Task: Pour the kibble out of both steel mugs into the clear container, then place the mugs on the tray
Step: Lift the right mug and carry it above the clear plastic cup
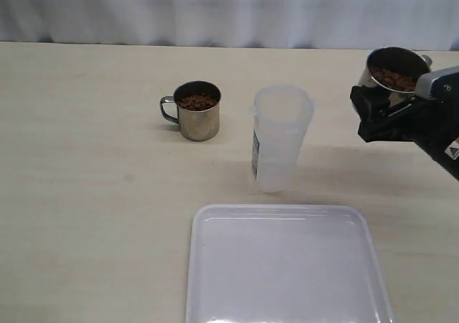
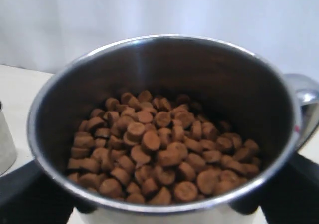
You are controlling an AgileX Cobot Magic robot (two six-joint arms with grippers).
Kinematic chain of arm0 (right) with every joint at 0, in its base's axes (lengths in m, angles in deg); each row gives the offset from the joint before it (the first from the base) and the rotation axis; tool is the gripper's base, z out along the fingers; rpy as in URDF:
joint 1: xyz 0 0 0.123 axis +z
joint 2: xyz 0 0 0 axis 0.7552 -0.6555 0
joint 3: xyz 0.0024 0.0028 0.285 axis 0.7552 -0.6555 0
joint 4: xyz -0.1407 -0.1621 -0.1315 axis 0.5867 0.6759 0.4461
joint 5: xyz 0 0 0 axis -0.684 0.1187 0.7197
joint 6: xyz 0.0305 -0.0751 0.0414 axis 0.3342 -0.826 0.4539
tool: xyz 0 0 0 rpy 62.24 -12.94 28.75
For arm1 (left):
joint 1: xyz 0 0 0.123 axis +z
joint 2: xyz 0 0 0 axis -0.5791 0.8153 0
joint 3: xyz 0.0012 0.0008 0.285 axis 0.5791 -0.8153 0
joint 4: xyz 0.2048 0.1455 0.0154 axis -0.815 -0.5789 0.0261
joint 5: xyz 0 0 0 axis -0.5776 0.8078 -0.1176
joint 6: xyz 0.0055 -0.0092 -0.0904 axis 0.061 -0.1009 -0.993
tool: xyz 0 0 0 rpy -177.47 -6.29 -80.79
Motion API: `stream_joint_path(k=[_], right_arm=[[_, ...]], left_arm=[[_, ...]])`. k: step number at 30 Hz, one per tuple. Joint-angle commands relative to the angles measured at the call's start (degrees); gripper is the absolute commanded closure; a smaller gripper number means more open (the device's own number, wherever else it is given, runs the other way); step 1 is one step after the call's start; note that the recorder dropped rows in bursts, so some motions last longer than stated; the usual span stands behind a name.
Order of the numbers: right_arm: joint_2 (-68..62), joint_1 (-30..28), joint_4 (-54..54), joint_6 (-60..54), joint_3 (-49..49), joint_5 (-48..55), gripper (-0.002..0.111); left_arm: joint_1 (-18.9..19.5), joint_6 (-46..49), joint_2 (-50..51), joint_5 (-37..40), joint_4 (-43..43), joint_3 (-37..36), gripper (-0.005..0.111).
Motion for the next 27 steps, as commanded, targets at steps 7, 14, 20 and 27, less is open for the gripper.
stream_joint_path(k=[7, 14, 20, 27], right_arm=[[26.8, 2.9, 0.8, 5.9, -0.6, 32.0, 0.104], [36.6, 12.9, 0.8, 5.8, -0.6, 44.2, 0.104], [38.9, 19.3, 0.6, 5.4, -0.6, 47.5, 0.104], [38.9, 19.6, 7.7, 10.1, -0.6, 48.2, 0.104]], left_arm=[[0.3, -0.1, -0.2, -0.8, 0.1, -0.2, 0.107], [0.3, -0.1, -0.2, -0.8, 0.1, -0.2, 0.107], [0.3, -0.1, -0.2, -0.8, 0.1, -0.2, 0.107], [0.3, -0.1, -0.2, -0.8, 0.1, -0.2, 0.107]])
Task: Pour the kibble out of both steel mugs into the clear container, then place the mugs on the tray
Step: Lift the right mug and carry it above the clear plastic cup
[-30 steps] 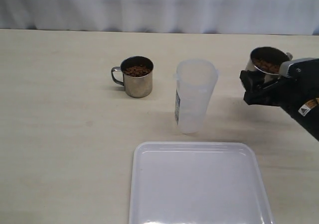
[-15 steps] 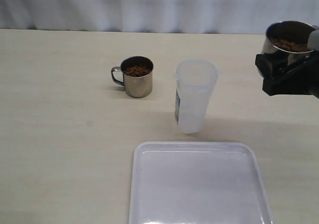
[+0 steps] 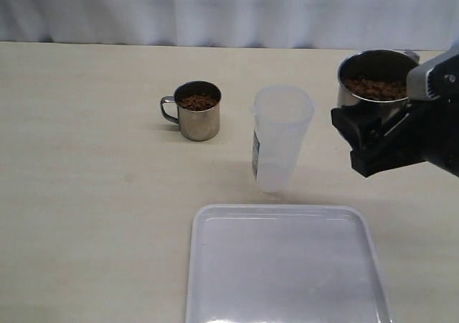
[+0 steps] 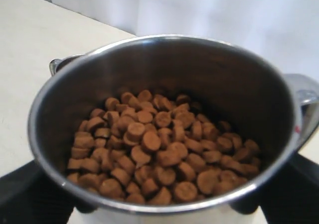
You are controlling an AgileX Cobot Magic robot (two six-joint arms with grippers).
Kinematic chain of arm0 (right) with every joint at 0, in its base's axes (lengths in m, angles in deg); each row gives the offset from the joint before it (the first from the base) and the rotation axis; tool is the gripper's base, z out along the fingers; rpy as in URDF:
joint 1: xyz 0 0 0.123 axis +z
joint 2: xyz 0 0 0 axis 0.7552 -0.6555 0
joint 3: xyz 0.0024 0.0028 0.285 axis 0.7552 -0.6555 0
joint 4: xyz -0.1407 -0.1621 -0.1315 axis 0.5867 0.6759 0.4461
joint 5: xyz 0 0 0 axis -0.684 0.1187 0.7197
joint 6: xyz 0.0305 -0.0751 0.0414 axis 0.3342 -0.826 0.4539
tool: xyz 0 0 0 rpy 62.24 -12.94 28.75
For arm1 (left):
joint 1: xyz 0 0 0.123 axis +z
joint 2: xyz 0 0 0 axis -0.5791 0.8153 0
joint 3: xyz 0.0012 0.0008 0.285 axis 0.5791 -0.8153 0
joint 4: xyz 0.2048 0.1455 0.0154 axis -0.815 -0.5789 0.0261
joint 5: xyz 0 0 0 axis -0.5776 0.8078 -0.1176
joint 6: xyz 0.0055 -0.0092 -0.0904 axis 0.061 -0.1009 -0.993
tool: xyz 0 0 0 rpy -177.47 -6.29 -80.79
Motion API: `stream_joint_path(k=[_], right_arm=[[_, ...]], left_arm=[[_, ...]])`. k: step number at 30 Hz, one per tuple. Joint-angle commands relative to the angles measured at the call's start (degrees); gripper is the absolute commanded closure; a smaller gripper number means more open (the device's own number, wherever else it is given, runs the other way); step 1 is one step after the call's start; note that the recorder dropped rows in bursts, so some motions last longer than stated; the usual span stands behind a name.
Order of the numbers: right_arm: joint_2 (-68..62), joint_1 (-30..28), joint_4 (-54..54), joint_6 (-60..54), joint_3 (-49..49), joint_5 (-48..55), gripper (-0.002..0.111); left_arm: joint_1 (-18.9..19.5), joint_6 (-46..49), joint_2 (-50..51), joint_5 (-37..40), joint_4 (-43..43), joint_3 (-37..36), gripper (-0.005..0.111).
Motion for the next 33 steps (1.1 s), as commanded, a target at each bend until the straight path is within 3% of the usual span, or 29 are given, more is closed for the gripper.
stream_joint_path(k=[1, 2, 3, 4, 5, 11, 14, 24, 33], right_arm=[[0.5, -1.4, 24.3, 19.4, 0.6, -1.4, 0.104], [0.5, -2.8, 35.9, 31.1, 1.7, -0.4, 0.104], [0.4, -4.0, 56.2, 55.4, 3.9, 4.5, 0.104], [0.4, -3.0, 67.6, 68.9, 4.6, 12.2, 0.104], [0.4, -2.4, 70.2, 71.3, 4.6, 14.9, 0.104], [0.4, 3.5, 75.2, 72.6, 4.7, 23.2, 0.104], [0.4, 3.5, 79.1, 80.3, 5.5, 24.0, 0.104], [-0.5, 3.5, 79.1, 77.6, 11.4, 23.6, 0.104], [-9.8, 3.5, 79.1, 69.2, 16.1, 20.7, 0.104]], left_arm=[[0.3, -0.1, -0.2, -0.8, 0.1, -0.2, 0.107], [0.3, -0.1, -0.2, -0.8, 0.1, -0.2, 0.107], [0.3, -0.1, -0.2, -0.8, 0.1, -0.2, 0.107], [0.3, -0.1, -0.2, -0.8, 0.1, -0.2, 0.107], [0.3, -0.1, -0.2, -0.8, 0.1, -0.2, 0.107], [0.3, -0.1, -0.2, -0.8, 0.1, -0.2, 0.107], [0.3, -0.1, -0.2, -0.8, 0.1, -0.2, 0.107], [0.3, -0.1, -0.2, -0.8, 0.1, -0.2, 0.107], [0.3, -0.1, -0.2, -0.8, 0.1, -0.2, 0.107]])
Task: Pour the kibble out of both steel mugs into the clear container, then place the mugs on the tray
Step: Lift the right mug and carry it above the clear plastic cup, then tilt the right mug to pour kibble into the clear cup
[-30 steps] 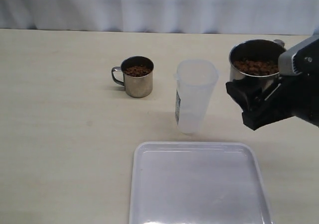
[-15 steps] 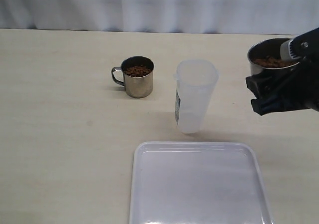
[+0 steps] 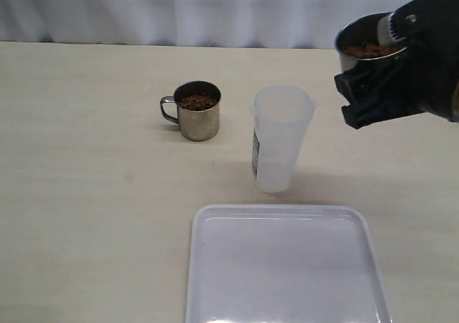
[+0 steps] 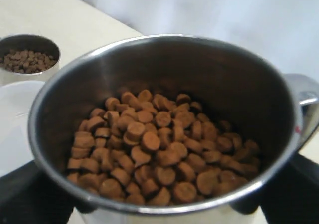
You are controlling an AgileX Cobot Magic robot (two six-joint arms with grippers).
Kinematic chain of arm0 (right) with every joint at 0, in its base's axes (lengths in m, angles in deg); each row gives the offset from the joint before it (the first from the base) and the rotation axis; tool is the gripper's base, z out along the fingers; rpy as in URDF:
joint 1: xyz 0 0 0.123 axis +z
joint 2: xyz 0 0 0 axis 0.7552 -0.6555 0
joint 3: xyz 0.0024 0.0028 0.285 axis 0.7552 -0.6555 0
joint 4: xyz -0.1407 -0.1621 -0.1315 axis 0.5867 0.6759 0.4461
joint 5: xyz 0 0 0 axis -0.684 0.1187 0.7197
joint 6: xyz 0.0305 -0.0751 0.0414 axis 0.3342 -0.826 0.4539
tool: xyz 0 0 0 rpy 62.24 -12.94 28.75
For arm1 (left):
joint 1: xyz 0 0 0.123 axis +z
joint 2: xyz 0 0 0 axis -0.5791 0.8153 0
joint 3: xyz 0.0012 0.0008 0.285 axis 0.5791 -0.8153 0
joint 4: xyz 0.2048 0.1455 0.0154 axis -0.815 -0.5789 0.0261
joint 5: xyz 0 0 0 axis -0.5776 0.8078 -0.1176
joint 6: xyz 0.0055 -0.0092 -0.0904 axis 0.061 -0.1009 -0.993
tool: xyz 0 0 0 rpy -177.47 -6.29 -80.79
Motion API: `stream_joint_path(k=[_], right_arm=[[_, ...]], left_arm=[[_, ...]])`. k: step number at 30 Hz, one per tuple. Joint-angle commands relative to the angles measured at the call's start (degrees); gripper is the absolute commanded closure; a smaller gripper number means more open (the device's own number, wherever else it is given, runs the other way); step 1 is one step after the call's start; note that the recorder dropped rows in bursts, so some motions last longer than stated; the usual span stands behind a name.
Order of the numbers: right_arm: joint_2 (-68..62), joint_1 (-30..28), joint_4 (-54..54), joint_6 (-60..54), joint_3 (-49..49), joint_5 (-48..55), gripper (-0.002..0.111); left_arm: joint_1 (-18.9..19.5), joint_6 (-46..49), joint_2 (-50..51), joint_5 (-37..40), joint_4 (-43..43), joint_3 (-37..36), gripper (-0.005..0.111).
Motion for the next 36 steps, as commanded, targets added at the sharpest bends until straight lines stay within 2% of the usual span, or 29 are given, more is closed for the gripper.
stream_joint_path(k=[1, 6, 9, 12, 18, 36], right_arm=[[-2.8, 0.1, 0.7, -3.5, 1.8, 0.9, 0.104], [-4.1, 0.3, 0.7, -8.7, 4.0, 0.2, 0.104], [-4.1, 2.2, 0.7, -13.7, 4.9, 0.8, 0.104], [-4.1, 5.2, 0.7, -20.9, 5.4, 3.6, 0.104], [-4.4, 9.2, 0.7, -24.0, 5.5, 10.5, 0.104], [-12.1, 9.4, 0.7, -33.7, 7.5, 16.4, 0.104]], left_arm=[[0.3, -0.1, -0.2, -0.8, 0.1, -0.2, 0.107], [0.3, -0.1, -0.2, -0.8, 0.1, -0.2, 0.107], [0.3, -0.1, -0.2, -0.8, 0.1, -0.2, 0.107], [0.3, -0.1, -0.2, -0.8, 0.1, -0.2, 0.107], [0.3, -0.1, -0.2, -0.8, 0.1, -0.2, 0.107], [0.3, -0.1, -0.2, -0.8, 0.1, -0.2, 0.107]])
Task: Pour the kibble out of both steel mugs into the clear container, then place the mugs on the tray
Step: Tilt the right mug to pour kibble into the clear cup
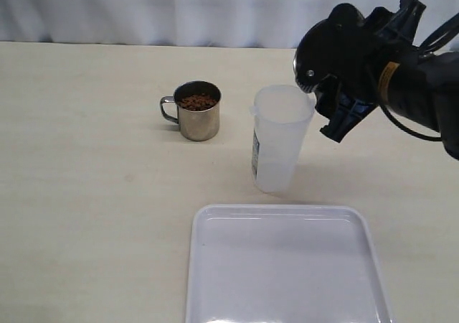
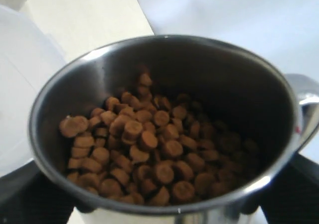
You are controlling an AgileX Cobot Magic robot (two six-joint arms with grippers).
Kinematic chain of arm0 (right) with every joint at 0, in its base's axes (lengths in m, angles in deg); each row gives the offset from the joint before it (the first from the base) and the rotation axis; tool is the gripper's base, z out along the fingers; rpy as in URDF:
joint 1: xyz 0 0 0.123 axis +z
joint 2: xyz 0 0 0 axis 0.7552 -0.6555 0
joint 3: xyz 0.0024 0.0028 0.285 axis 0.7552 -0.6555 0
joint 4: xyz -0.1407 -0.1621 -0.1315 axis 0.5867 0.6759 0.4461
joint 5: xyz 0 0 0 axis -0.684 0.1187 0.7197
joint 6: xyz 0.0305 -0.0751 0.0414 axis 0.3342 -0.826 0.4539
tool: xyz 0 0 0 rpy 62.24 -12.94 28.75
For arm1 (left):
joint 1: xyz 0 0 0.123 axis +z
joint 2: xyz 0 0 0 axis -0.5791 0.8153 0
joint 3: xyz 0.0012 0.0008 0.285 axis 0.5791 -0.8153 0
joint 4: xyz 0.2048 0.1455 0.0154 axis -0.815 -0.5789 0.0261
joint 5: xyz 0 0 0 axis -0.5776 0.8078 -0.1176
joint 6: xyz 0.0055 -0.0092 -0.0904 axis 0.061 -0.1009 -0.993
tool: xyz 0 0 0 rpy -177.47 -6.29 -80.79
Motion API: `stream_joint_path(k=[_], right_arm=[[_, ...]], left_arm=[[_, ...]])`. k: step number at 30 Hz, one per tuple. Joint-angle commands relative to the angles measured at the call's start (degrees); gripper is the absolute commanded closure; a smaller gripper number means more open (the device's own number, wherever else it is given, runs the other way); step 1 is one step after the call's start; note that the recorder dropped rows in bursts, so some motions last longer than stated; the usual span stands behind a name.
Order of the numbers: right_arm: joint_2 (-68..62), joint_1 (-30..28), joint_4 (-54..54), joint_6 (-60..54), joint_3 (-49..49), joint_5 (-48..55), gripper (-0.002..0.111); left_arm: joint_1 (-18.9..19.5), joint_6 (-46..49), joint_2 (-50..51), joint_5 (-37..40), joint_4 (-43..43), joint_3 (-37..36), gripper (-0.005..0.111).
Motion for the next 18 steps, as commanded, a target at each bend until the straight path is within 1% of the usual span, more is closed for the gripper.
stream_joint_path(k=[1, 6, 12, 18], right_arm=[[0.2, 0.2, 0.6, -4.3, 0.8, 1.5, 0.104], [0.2, 0.2, 0.6, -7.5, 0.8, 1.5, 0.104], [0.2, 0.2, 0.6, -14.6, 0.8, 1.5, 0.104], [0.2, 0.2, 0.6, -19.0, 0.8, -1.0, 0.104]], left_arm=[[0.3, -0.1, -0.2, -0.8, 0.1, -0.2, 0.107], [0.3, -0.1, -0.2, -0.8, 0.1, -0.2, 0.107], [0.3, -0.1, -0.2, -0.8, 0.1, -0.2, 0.107], [0.3, -0.1, -0.2, -0.8, 0.1, -0.2, 0.107]])
